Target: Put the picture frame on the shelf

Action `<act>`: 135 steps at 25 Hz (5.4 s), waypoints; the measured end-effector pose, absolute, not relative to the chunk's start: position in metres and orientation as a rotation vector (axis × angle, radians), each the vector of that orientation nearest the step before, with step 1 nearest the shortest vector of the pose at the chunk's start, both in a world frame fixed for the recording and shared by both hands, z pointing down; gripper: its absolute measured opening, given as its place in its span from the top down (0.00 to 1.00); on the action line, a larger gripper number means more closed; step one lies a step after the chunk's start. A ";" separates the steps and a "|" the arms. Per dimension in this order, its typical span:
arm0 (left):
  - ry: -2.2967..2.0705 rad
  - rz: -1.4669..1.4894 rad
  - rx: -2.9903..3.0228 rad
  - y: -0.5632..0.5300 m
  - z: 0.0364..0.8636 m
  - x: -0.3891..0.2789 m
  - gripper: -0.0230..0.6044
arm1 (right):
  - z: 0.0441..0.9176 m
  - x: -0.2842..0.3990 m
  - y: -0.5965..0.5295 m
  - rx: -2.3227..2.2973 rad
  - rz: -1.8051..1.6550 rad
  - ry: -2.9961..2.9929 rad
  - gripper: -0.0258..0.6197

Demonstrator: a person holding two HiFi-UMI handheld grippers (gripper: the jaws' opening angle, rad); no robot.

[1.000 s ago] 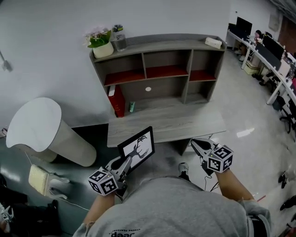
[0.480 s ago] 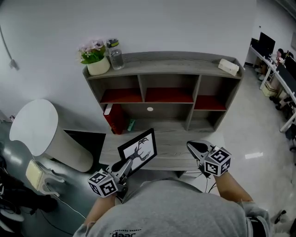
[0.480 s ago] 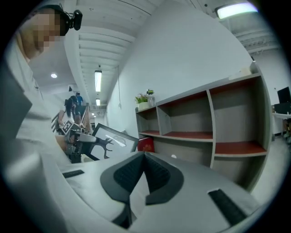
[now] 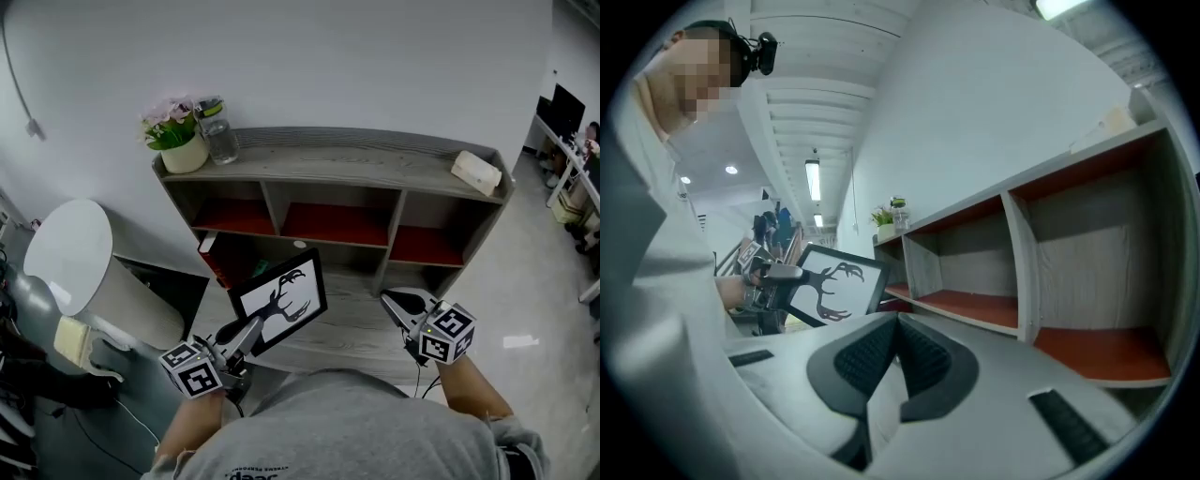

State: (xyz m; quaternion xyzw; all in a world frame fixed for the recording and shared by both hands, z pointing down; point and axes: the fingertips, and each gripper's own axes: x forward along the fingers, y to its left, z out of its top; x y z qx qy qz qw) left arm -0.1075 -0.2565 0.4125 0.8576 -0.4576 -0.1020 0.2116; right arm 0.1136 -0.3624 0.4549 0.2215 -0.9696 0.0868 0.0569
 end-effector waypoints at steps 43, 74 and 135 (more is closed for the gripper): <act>-0.558 -0.655 1.954 -0.493 0.312 -0.149 0.88 | 0.438 0.063 -0.427 1.069 0.418 -2.892 0.95; -1.056 -0.435 2.012 -0.553 0.270 -0.172 0.46 | 0.454 0.033 -0.430 0.897 0.461 -2.844 0.95; -1.159 0.274 3.141 -0.479 0.311 -0.078 0.94 | 0.464 0.037 -0.415 0.894 0.285 -2.753 0.95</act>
